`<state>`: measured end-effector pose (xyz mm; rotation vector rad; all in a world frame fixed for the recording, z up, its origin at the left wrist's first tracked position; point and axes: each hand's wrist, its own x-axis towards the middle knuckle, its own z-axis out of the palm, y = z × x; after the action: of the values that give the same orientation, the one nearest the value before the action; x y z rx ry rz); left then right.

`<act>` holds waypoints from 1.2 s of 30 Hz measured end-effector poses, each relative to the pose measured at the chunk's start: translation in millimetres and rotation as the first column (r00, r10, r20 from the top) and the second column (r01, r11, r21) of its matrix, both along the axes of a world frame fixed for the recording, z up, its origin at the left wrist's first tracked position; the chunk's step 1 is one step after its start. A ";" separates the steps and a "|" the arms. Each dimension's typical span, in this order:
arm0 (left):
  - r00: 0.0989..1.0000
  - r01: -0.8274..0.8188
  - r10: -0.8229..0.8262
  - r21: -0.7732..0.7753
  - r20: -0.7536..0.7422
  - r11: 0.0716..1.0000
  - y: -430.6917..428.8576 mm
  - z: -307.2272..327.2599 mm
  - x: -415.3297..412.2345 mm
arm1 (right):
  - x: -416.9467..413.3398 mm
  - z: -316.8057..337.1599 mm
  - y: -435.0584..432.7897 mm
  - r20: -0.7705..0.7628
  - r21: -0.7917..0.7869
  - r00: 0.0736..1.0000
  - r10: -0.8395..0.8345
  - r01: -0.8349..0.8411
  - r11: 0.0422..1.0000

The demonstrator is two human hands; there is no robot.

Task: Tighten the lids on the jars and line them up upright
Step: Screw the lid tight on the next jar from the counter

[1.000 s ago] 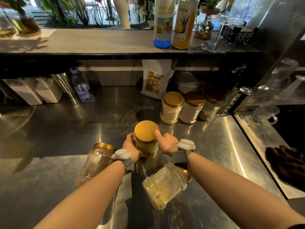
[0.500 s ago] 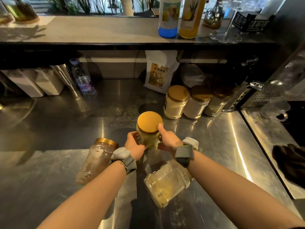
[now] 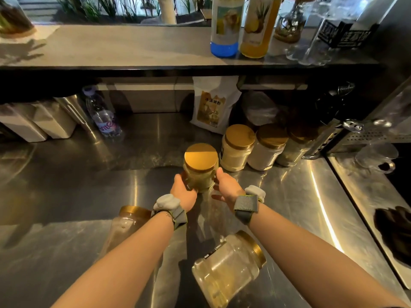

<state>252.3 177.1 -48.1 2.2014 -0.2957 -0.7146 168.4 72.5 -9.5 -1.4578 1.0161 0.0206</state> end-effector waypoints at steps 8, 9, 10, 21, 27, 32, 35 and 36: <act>0.994 0.035 -0.043 -0.088 -0.100 0.996 -22.6 -7.2 26.9 | 22.1 -5.1 -17.8 0.025 0.039 0.994 -0.103 0.102 0.994; 0.994 0.027 -0.038 -0.099 -0.103 0.995 -25.0 -9.0 29.3 | 25.4 -5.4 -19.8 0.019 0.046 0.995 -0.096 0.095 0.994; 0.994 0.022 -0.033 -0.103 -0.106 0.994 -26.9 -10.2 31.4 | 28.4 -5.4 -22.0 0.009 0.049 0.996 -0.087 0.087 0.995; 0.966 -0.010 -0.033 -0.164 -0.256 0.986 -43.5 -16.5 51.3 | 44.8 -12.8 -32.8 0.012 0.126 0.993 -0.121 0.119 0.985; 0.972 0.131 -0.147 -0.100 -0.182 0.986 -44.2 -14.9 56.9 | 47.8 -13.8 -34.5 0.019 0.141 0.989 -0.144 0.140 0.980; 0.970 0.164 -0.176 -0.088 -0.167 0.983 -49.2 -15.0 58.4 | 48.3 -14.8 -36.0 0.019 0.099 0.994 -0.111 0.109 0.989; 0.971 0.162 -0.176 -0.094 -0.161 0.982 -50.6 -13.5 58.9 | 47.4 -14.5 -35.8 0.013 0.061 0.997 -0.077 0.076 0.995; 0.972 0.162 -0.176 -0.096 -0.156 0.982 -50.3 -13.2 59.3 | 47.3 -14.0 -36.2 0.018 0.084 0.995 -0.100 0.098 0.992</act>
<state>311.6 126.8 -61.3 2.0416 -0.4244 -0.9547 215.7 36.3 -23.5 -1.3285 1.0569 -0.0246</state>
